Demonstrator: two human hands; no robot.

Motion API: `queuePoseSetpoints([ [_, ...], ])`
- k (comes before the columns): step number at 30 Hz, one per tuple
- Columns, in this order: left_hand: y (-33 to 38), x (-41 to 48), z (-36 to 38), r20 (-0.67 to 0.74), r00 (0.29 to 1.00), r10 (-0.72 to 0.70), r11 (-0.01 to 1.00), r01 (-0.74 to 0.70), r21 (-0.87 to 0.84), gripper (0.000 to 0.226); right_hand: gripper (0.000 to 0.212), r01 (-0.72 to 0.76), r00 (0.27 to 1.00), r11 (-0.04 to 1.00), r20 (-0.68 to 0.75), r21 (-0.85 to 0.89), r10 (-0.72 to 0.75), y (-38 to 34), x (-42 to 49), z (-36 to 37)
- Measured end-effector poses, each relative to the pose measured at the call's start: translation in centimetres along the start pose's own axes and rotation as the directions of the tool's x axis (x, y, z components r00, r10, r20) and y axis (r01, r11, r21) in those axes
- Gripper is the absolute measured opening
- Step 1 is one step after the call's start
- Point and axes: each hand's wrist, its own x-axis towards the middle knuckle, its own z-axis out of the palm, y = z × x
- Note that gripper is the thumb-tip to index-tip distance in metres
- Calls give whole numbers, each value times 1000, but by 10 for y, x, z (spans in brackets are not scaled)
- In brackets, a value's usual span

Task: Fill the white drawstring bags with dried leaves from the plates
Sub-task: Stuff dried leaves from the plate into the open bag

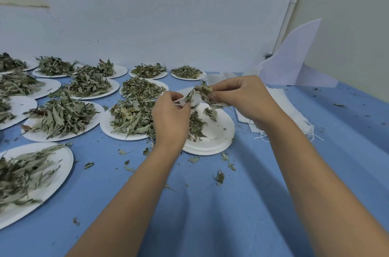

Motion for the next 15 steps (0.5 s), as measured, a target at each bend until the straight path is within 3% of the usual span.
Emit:
queuePoseSetpoints([
  [6,1,0,-1,30,999,15,999,-16,38,20,18,-97,994,990,58,105,91,9,2,4],
  [10,8,-1,-1,33,998,-50,998,51,-48,13,12,-138,990,989,-28,-56,137,20,4,9],
  [15,11,-7,0,105,993,-47,987,62,-151,11,13,-107,992,946,-104,-305,78,25,4,13],
])
